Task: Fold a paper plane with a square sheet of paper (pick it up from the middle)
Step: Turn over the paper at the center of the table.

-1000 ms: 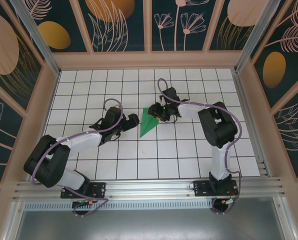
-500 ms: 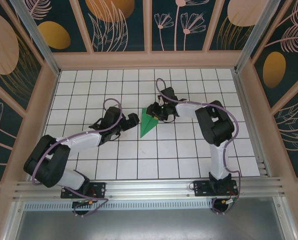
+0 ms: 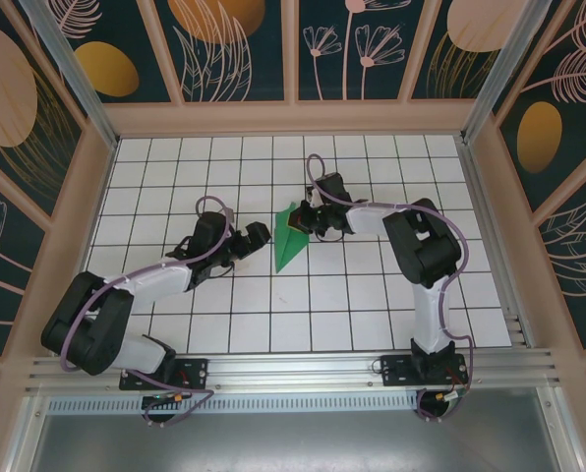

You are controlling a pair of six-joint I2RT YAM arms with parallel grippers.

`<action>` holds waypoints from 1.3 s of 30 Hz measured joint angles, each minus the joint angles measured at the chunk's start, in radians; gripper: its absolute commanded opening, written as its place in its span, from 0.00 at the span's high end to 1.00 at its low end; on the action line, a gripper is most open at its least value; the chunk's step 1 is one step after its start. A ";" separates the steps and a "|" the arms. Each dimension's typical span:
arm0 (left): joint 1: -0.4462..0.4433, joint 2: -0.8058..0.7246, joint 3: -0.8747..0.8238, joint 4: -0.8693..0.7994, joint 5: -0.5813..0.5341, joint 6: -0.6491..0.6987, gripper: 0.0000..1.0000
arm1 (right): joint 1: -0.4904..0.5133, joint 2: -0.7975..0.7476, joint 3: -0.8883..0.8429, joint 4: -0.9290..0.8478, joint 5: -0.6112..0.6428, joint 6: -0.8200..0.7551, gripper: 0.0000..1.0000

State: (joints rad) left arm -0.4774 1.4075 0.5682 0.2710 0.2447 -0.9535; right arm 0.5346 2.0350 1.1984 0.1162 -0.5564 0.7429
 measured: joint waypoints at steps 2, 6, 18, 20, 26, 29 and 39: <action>0.009 -0.016 -0.019 0.038 0.045 -0.021 0.01 | -0.003 -0.027 -0.005 0.014 -0.020 0.001 0.96; 0.024 -0.048 -0.050 0.131 0.126 -0.066 0.02 | -0.020 -0.111 -0.005 0.046 -0.076 0.017 0.96; 0.034 -0.055 -0.053 0.420 0.312 -0.171 0.02 | -0.061 -0.248 0.007 0.143 -0.218 0.126 0.95; 0.034 -0.037 -0.050 0.470 0.340 -0.183 0.02 | -0.061 -0.250 0.006 0.158 -0.230 0.147 0.95; 0.034 0.013 -0.050 0.566 0.384 -0.200 0.03 | -0.055 -0.279 -0.004 0.190 -0.247 0.200 0.94; 0.034 0.044 -0.050 0.629 0.402 -0.225 0.15 | -0.046 -0.304 -0.004 0.193 -0.258 0.212 0.94; 0.034 0.074 -0.044 0.737 0.431 -0.248 0.57 | -0.036 -0.317 -0.004 0.156 -0.273 0.213 0.94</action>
State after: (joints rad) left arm -0.4438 1.4818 0.5240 1.0080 0.6762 -1.2015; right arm 0.4984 1.7176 1.1946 0.2722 -0.8291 0.9558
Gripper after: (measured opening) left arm 0.473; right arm 0.063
